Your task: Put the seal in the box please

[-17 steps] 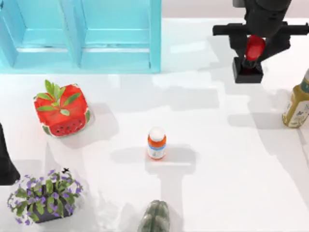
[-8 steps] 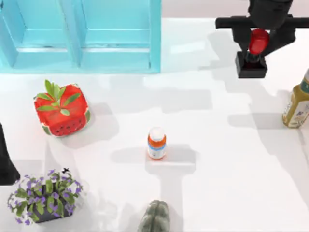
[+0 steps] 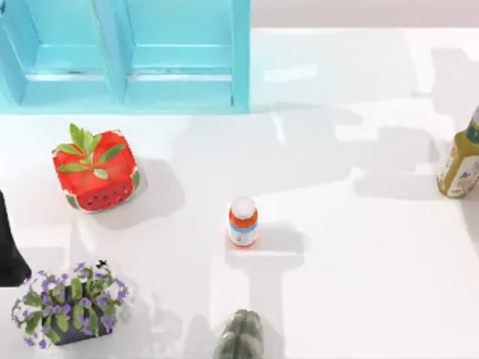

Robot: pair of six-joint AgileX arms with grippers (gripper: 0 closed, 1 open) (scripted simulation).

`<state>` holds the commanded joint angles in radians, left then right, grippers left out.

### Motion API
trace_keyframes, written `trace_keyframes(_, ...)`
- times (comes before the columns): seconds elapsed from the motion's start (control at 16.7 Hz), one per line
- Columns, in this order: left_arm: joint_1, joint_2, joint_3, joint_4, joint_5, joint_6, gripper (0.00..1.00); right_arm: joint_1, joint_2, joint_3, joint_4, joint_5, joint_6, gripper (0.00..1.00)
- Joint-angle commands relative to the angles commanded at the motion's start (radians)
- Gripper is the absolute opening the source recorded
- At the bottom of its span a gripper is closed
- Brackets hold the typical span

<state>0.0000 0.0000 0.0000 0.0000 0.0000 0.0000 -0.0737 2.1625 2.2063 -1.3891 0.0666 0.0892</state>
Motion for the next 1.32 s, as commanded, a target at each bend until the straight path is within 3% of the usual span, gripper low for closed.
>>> trace_keyframes(0.3, 0.000, 0.000, 0.000, 0.000, 0.000, 0.000, 1.00, -0.288, -0.245, -0.338, 0.026, -0.047, -0.325, 0.00)
trace_keyframes(0.54, 0.000, 0.000, 0.000, 0.000, 0.000, 0.000, 1.00, -0.390, -0.372, -0.525, 0.024, -0.109, -0.518, 0.00)
trace_keyframes(0.96, 0.000, 0.000, 0.000, 0.000, 0.000, 0.000, 1.00, -0.405, -0.392, -0.561, 0.024, -0.125, -0.552, 0.00)
trace_keyframes(1.32, 0.000, 0.000, 0.000, 0.000, 0.000, 0.000, 1.00, -0.400, -0.389, -0.712, 0.184, -0.126, -0.546, 0.00)
